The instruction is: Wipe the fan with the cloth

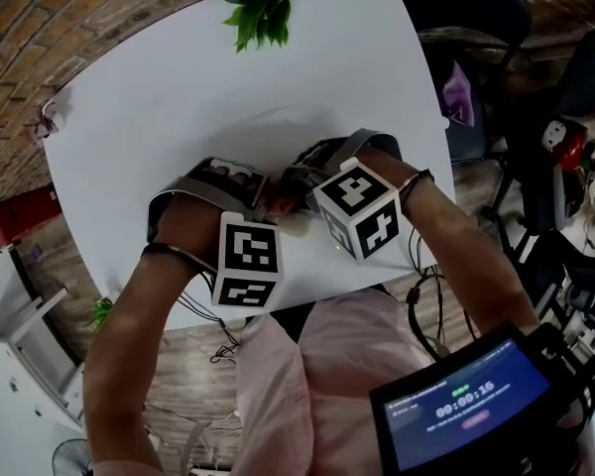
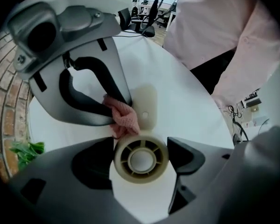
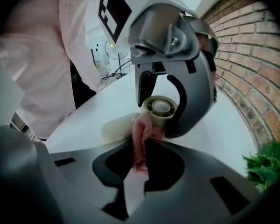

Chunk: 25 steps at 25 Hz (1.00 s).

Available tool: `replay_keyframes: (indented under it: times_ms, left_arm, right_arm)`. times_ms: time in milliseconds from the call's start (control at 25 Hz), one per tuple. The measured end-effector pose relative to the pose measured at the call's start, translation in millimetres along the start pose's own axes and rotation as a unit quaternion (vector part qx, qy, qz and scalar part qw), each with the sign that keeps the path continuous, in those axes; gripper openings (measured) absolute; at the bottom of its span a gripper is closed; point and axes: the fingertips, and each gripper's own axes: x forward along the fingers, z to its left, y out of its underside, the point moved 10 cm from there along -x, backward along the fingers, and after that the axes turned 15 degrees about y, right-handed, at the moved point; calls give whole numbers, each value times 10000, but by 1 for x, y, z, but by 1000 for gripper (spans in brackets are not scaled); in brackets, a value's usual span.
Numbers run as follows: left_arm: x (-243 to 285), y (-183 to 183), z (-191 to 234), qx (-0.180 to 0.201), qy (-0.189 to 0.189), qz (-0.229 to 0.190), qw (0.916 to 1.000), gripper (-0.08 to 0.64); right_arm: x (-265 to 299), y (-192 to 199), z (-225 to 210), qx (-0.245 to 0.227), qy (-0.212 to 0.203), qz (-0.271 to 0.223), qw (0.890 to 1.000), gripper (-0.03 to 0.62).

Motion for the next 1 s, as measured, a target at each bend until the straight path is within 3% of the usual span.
replay_keyframes:
  times_ms: [200,480,680,800,920,1000]
  left_arm:
    - [2,1,1,-81,10,-82,9999,362]
    - [0,6,4,-541,9,-447,9975,364]
    - [0,9,9,-1165,41,-778,9901,365]
    - [-2,13,14,-1927,-13,-1350,9719,367]
    - [-4,14,18,-2870,-230,-1981,9369,367]
    - [-4,13,17,-3291,-476,-2339,9136,370]
  right_arm:
    - [-13,13,19,425,-267,-24,9987,51]
    - [-28,27,43,1286,166,-16,9916,51]
    - [-32,30,59,1810,380,-55,9827,51]
    - [-31,27,68,2078,597,-108,9763,51]
    - [-27,20,73,2436,908,-205,9654,51]
    - [-26,17,75,2824,1130,-282,9522,52]
